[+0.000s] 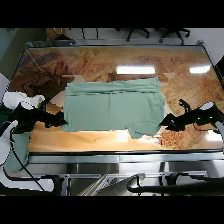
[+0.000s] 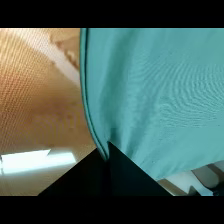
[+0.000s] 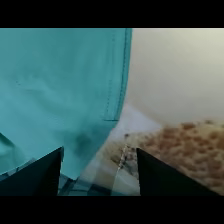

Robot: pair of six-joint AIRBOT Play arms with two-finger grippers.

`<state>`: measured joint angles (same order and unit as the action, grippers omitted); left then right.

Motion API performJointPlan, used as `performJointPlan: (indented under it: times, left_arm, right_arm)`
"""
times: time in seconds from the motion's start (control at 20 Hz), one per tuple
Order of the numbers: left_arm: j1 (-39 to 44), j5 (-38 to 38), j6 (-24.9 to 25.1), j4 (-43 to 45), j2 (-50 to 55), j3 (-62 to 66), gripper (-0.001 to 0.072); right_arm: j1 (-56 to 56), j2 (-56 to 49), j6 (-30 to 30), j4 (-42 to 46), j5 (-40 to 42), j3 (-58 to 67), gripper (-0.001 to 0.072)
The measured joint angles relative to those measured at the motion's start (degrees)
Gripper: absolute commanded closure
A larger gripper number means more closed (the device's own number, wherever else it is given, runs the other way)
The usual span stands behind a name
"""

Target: Fold the shirts.

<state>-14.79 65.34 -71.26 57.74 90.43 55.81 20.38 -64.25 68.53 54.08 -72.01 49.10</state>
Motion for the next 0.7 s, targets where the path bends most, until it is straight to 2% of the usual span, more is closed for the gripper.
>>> performJointPlan:
  times: [0.05, 0.1, 0.15, 0.2, 0.25, 0.3, 0.5, 0.7]
  left_arm:
    - [0.0, 0.04, 0.22, -0.35, -0.02, -0.13, 0.0695]
    - [0.0, 0.07, 0.39, -0.42, -0.04, -0.22, 0.0695]
    - [0.0, 0.17, 0.55, -0.59, -0.07, -0.28, 0.0695]
    - [0.0, 0.26, 0.63, -0.74, -0.07, -0.33, 0.0695]
    - [0.0, 0.48, 0.81, -0.76, -0.09, -0.28, 0.0696]
    - [0.0, 0.83, 0.81, -0.76, -0.11, -0.02, 0.0696]
    - [-0.24, 3.37, -0.17, 1.51, -2.54, 0.76, 0.0698]
    - [-0.33, 6.97, -3.98, 7.28, -9.18, -2.47, 0.0698]
  right_arm:
    - [-1.22, -0.11, -0.15, -1.09, 0.02, -1.07, 0.0197]
    - [-2.51, -0.42, -0.17, -2.38, -0.02, -1.9, 0.0262]
    - [-3.61, -0.63, -0.52, -2.95, 0.42, -2.45, 0.0386]
    - [-4.59, -0.87, -1.09, -3.69, 1.18, -2.89, 0.0472]
    - [-5.22, -1.03, -2.12, -4.59, 1.92, -3.13, 0.0602]
    - [-5.66, -1.11, -3.23, -6.45, 2.71, -3.28, 0.0693]
    - [-5.44, 1.03, -5.55, -10.12, -0.31, -3.06, 0.0694]
    - [-4.55, 7.52, -0.17, -1.16, -3.93, -2.99, 0.0694]
